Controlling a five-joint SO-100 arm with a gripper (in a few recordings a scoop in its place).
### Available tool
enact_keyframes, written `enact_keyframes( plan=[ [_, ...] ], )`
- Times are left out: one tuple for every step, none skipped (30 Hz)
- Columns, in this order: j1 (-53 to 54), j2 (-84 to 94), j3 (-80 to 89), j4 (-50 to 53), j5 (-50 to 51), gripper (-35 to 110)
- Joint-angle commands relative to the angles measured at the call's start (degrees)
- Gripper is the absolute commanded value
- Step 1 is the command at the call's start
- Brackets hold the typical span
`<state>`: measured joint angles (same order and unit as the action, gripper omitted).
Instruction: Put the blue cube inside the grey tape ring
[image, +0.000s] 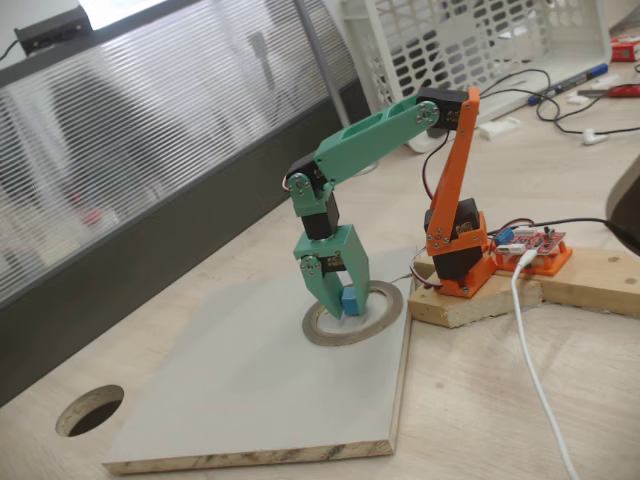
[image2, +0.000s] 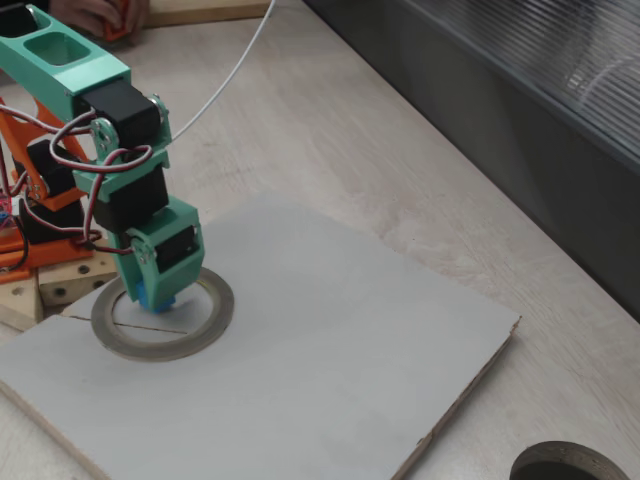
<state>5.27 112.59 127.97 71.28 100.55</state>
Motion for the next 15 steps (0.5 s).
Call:
enact_keyframes(
  plan=[
    [0.9,1.9,0.3,0.4,0.6,1],
    [1.1,1.9,0.2,0.4,0.8,1],
    [1.2,1.9,0.2,0.4,0.8,1],
    [1.2,1.9,0.2,0.4,0.8,1],
    [1.2,1.9,0.2,0.4,0.8,1],
    [1.2,1.9,0.2,0.4,0.7,1],
    [1.2,1.9,0.2,0.4,0.6,1],
    [1.2,1.9,0.2,0.4,0.6,1],
    [1.2,1.9,0.2,0.4,0.7,1],
    [1.2,1.9,0.5,0.4,0.8,1],
    [1.2,1.9,0.7,0.4,0.8,1],
    [1.2,1.9,0.8,0.4,0.6,1],
    [1.2,2.0,0.8,0.4,0.6,1],
    [1.2,2.0,0.6,0.6,1.0,1],
    [1.2,2.1,0.3,1.0,1.1,2]
  ],
)
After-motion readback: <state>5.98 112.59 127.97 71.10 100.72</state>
